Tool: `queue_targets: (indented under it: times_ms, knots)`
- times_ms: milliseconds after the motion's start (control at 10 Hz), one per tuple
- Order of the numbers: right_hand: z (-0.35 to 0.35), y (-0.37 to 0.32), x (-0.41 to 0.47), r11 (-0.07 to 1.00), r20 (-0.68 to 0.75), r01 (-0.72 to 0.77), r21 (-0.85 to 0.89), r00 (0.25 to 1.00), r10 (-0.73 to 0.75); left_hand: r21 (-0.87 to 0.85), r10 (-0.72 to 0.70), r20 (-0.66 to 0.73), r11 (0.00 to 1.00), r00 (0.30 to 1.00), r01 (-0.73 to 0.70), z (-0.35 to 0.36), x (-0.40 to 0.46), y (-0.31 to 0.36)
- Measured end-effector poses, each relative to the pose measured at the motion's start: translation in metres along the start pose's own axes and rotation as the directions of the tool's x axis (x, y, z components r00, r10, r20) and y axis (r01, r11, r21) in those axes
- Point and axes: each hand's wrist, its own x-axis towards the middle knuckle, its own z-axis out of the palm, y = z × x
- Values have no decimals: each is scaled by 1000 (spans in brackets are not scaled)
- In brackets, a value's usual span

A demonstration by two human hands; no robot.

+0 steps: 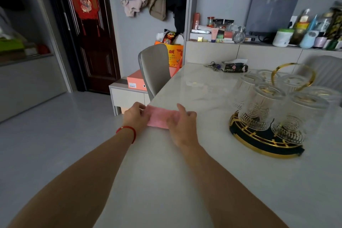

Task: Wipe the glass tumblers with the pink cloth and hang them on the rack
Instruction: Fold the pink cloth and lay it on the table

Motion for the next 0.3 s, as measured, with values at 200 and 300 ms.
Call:
queue_targets:
  times_ms: [200,300]
  knots:
    - [18,3,-13,818,161,285,-500,958,-236,-25,1,-35,1000,999,-2,4,0,-9]
    - [9,6,-24,861,193,246,-445,965,-177,-2,20,-23,1000,1000,-20,0,-10,-12]
